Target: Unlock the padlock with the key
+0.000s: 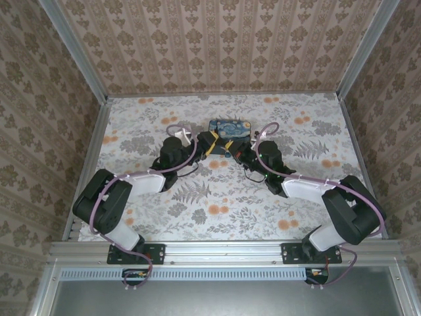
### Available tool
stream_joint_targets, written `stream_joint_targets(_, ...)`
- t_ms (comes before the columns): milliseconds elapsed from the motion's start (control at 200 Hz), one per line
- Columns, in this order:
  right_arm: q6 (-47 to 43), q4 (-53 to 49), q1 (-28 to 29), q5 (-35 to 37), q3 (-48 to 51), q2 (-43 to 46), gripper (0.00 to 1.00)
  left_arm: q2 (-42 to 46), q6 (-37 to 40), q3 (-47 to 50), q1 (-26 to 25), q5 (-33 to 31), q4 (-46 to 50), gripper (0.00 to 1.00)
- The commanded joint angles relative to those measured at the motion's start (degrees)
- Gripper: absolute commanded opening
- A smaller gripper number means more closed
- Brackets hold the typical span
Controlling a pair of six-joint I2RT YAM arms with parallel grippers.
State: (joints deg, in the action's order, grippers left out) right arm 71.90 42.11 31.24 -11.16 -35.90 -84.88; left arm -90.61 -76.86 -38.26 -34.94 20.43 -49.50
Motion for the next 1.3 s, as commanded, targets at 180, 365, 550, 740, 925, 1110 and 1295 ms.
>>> stream_joint_targets(180, -3.2, -1.5, 0.8, -0.4, -1.6, 0.4, 0.00, -2.7, -1.1, -2.8, -1.7, 1.5, 0.1, 0.50)
stream_joint_targets(365, -3.1, -1.0, 0.9, -0.5, -2.2, -0.4, 0.00, -3.8, -1.3, -4.0, -2.5, 1.6, 0.1, 0.41)
stream_joint_targets(550, -3.1, -1.0, 1.0, -0.3, -2.4, -0.9, 0.00, -4.1, -1.5, -4.0, -2.8, 1.3, -0.3, 0.30)
stream_joint_targets(740, -3.1, -1.0, 1.0, 0.0, -2.1, -1.0, 0.00, -4.1, -1.6, -3.9, -2.9, 1.1, -0.3, 0.22)
stream_joint_targets(925, -2.9, -0.9, 1.0, 0.2, -2.0, -1.2, 0.00, -4.2, -1.5, -3.8, -3.0, 1.0, -0.5, 0.16)
stream_joint_targets(1110, -2.8, -0.9, 1.0, 0.2, -2.0, -1.3, 0.00, -4.2, -1.5, -3.9, -3.0, 1.0, -0.8, 0.07)
stream_joint_targets(1295, -2.5, -0.5, 1.0, 0.4, -2.3, -1.7, 0.00, -4.4, -1.7, -3.9, -3.2, 1.0, -1.5, 0.00)
